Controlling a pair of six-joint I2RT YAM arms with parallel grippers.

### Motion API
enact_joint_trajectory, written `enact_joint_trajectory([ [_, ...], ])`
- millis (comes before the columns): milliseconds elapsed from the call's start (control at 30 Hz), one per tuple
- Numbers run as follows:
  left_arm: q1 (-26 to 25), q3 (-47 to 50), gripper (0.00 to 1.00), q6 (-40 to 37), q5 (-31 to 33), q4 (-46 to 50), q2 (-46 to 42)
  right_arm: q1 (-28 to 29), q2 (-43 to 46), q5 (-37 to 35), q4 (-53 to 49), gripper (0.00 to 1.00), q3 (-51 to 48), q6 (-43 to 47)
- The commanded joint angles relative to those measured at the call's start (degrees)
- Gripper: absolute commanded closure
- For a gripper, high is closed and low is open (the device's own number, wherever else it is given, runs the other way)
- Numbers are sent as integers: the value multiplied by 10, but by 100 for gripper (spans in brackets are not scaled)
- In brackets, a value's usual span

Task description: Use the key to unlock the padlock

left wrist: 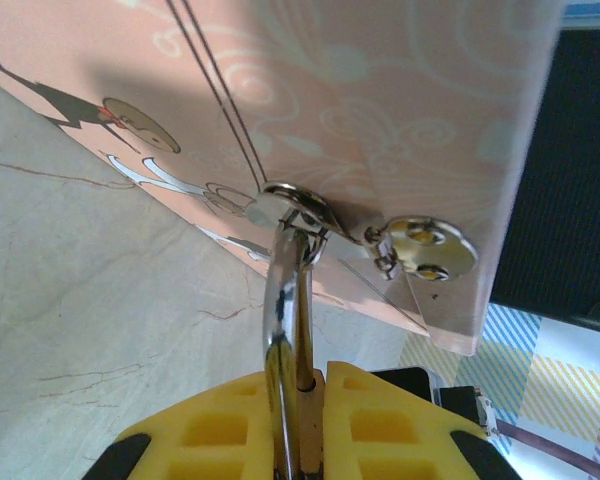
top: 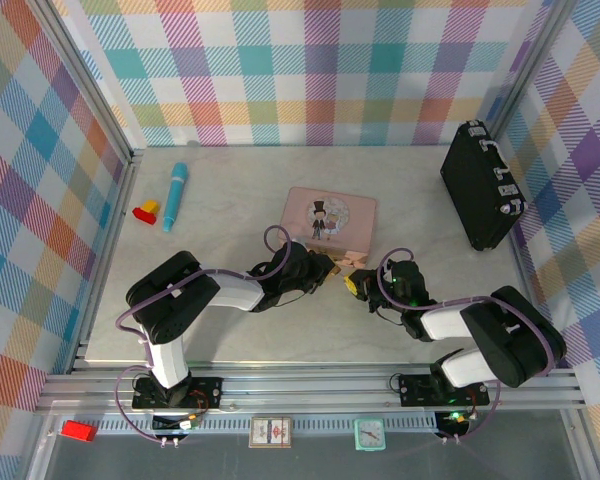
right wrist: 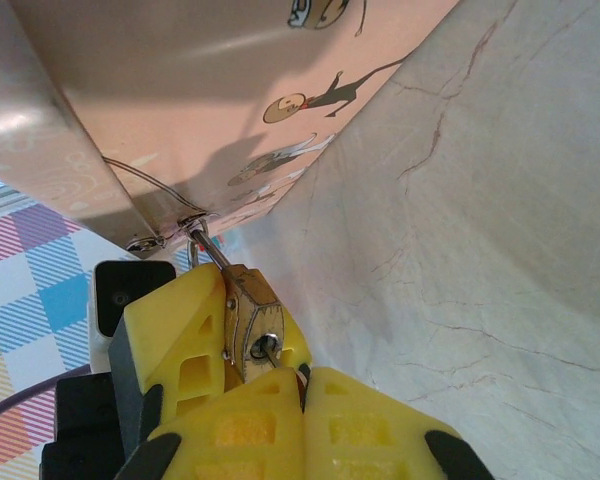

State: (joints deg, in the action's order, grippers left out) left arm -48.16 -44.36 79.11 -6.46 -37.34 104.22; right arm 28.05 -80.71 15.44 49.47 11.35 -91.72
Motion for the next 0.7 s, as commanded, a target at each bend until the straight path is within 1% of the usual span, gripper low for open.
enact_joint_trajectory([
  [0,-24,-2,100,5,-30,-93,-16,-5,-4,-16,24,100,2,-10],
  [300,-27,-23,100,3,-36,-82,-7,-2,8,-1,12,100,16,-4],
  [500,-30,-27,100,3,-36,-75,-1,2,50,-3,-40,100,31,12],
  [667,-32,-28,100,3,-35,-76,-2,4,53,-3,-45,100,31,15],
])
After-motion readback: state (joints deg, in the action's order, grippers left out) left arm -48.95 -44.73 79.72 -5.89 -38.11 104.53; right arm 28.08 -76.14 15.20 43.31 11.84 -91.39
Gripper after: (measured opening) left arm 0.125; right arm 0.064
